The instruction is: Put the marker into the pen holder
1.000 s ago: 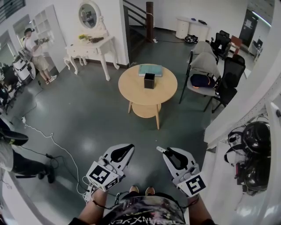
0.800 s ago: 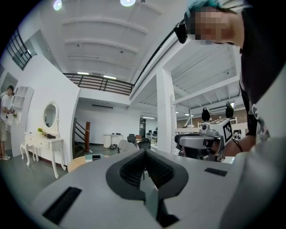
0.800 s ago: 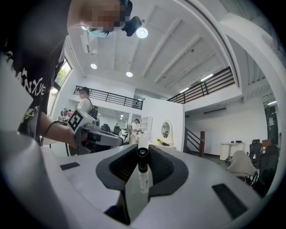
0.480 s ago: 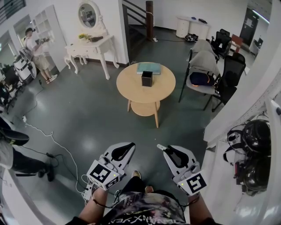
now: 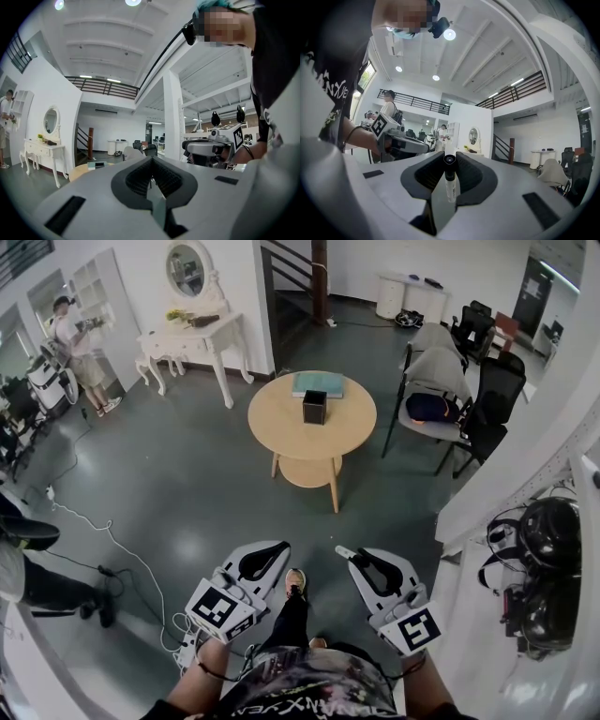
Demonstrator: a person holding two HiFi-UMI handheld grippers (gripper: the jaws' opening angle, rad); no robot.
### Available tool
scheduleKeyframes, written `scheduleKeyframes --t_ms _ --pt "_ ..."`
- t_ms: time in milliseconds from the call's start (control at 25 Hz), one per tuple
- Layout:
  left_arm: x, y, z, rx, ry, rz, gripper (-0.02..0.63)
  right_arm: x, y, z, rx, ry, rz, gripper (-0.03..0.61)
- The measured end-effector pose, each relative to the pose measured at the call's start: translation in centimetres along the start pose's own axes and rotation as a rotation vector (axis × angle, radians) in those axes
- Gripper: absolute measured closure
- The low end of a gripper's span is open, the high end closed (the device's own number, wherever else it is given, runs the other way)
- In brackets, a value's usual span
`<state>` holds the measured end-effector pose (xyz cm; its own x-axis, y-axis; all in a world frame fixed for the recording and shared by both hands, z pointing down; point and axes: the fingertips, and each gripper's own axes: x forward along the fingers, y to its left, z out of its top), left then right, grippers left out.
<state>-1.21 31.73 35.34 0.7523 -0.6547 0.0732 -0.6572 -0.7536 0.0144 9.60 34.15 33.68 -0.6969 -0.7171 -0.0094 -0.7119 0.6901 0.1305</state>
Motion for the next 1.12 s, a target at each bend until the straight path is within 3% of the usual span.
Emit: scheduleKeyframes --t_ms 560,1120 --pt "3.9 6.9 -0.7 -0.017 0.002 -0.008 0.596 6.7 -3.7 -1.1 -0.003 0.001 -0.001 0.502" --pt "11.6 18.2 0.0 -0.050 0.002 -0.039 0.595 17.4 -11.7 -1.9 0.002 0.042 -0.032 0.502"
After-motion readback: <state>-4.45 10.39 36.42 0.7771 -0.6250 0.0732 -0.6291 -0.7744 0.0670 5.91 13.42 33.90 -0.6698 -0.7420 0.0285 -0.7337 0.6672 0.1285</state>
